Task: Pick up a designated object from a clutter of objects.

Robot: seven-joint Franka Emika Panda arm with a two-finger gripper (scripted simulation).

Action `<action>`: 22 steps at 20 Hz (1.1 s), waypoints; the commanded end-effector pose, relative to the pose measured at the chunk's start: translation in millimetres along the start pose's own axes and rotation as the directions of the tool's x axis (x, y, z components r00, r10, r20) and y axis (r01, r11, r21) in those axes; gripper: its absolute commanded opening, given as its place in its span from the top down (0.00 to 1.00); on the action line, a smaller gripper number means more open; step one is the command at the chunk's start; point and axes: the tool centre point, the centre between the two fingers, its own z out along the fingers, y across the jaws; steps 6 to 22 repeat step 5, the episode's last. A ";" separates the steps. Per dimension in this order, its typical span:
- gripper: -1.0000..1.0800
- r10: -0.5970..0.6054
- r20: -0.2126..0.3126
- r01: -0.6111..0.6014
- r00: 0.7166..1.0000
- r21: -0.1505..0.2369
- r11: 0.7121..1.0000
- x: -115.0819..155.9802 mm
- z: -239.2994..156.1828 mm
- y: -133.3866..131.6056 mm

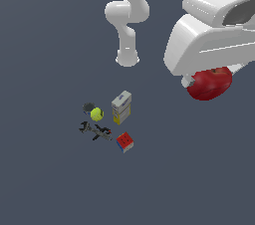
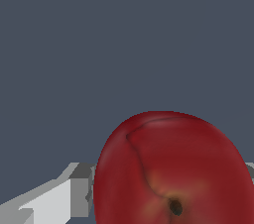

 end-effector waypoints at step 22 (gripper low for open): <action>1.00 0.000 -0.002 0.000 1.000 0.000 1.000 1.4 -7.3 -1.1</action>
